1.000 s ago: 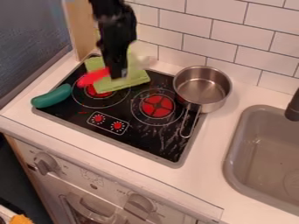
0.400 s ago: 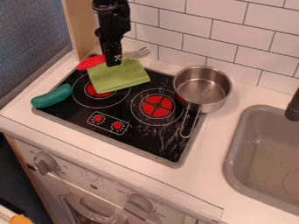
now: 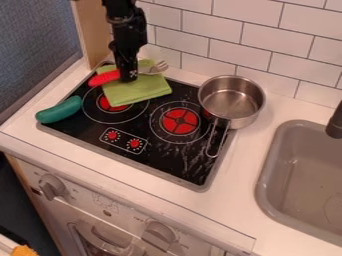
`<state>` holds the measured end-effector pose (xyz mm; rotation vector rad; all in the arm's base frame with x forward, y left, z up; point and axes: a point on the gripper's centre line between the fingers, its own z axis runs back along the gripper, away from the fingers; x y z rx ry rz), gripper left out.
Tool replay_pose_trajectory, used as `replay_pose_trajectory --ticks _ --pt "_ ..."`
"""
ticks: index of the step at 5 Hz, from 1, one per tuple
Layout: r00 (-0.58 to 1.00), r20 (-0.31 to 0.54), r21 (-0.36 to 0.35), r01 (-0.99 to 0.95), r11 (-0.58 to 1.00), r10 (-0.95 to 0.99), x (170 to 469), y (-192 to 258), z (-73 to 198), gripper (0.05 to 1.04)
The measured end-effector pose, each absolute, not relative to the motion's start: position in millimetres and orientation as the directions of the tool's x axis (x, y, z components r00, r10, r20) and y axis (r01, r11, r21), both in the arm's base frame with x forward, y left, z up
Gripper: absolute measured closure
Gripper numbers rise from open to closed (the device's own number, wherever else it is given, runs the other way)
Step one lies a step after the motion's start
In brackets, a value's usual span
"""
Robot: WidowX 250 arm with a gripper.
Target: Move the red fork onto the green cloth
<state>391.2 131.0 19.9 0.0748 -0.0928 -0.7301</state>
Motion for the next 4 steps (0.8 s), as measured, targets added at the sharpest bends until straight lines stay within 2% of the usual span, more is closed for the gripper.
replay_pose_trajectory --ticks 1,2,3,4 --pt "0.756 0.063 0.101 0.645 0.757 -0.652 396.9 132.7 18.3 0.370" --pt "0.761 0.060 0.101 0.639 0.763 -0.646 396.5 133.2 18.2 0.129" --pt "0.762 0.051 0.098 0.639 0.763 -0.645 394.4 133.6 17.7 0.079" --pt "0.761 0.059 0.079 0.642 0.763 -0.646 389.3 129.1 23.7 0.083"
